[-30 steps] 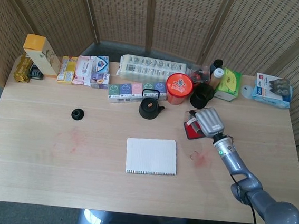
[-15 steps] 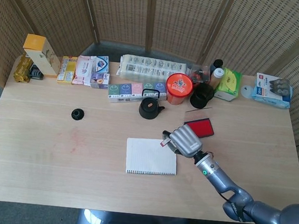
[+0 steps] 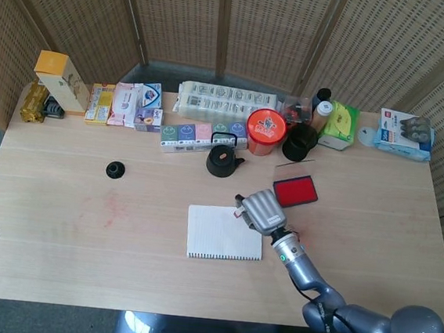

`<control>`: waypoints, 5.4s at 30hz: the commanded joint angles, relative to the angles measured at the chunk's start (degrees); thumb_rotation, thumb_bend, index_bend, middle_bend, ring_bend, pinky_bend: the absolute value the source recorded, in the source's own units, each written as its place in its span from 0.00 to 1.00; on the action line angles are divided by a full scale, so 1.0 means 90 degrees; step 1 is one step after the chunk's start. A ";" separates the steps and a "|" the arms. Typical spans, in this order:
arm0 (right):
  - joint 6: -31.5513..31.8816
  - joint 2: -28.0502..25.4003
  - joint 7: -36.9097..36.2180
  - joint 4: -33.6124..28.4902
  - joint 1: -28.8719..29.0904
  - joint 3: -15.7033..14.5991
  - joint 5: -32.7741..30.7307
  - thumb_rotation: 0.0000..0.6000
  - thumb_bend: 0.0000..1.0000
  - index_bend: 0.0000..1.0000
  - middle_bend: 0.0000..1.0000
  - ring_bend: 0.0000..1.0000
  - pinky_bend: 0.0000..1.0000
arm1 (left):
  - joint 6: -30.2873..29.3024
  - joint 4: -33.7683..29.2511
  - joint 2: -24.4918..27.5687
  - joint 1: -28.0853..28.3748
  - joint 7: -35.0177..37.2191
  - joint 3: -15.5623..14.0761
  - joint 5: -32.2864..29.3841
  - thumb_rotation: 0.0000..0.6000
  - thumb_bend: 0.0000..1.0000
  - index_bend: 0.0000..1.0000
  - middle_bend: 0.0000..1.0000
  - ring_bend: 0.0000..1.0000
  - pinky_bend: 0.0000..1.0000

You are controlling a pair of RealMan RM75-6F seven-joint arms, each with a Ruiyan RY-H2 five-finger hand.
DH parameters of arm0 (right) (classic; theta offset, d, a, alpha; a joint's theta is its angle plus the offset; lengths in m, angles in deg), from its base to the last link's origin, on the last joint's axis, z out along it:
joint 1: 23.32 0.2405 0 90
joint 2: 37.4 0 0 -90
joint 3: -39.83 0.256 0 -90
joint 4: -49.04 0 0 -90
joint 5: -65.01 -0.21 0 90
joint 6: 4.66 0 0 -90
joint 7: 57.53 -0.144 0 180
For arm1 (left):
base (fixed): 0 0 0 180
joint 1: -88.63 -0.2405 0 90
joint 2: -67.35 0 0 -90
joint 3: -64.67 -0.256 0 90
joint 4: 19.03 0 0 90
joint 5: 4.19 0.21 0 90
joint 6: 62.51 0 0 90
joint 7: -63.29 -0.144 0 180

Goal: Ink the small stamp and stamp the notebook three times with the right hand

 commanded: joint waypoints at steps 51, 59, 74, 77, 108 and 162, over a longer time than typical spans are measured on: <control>-0.0661 0.1341 0.0723 0.0731 0.0558 0.0433 -0.0713 1.00 0.57 0.65 1.00 1.00 1.00 | 0.0108 0.0027 -0.0029 0.0054 -0.0056 0.0026 -0.0160 1.00 0.00 0.00 0.00 0.00 0.06; -0.0735 0.1387 0.0755 0.0828 0.0551 0.0385 -0.0716 1.00 0.57 0.65 1.00 1.00 1.00 | 0.0076 0.0018 -0.0020 0.0037 -0.0036 0.0019 -0.0131 1.00 0.00 0.00 0.00 0.00 0.06; -0.0451 0.0904 0.1188 0.0085 0.0526 0.0572 -0.0704 1.00 0.57 0.65 1.00 1.00 1.00 | 0.0039 0.0005 0.0019 0.0008 0.0056 0.0001 -0.0048 1.00 0.00 0.00 0.00 0.00 0.06; -0.0380 0.0679 0.1391 -0.0297 0.0526 0.0655 -0.0748 1.00 0.57 0.65 1.00 1.00 1.00 | 0.0028 0.0002 0.0027 0.0001 0.0075 -0.0002 -0.0030 1.00 0.00 0.00 0.00 0.00 0.06; -0.0198 0.0135 0.1893 -0.1059 0.0233 0.0225 -0.1138 1.00 0.57 0.66 1.00 1.00 1.00 | 0.0081 0.0020 0.0043 0.0019 0.0113 -0.0010 -0.0022 1.00 0.00 0.00 0.00 0.00 0.06; -0.0538 0.0500 0.1646 -0.0135 0.0106 0.0108 -0.1109 1.00 0.57 0.67 1.00 1.00 1.00 | 0.0097 -0.0004 0.0016 0.0030 0.0010 -0.0016 -0.0085 1.00 0.00 0.00 0.00 0.00 0.06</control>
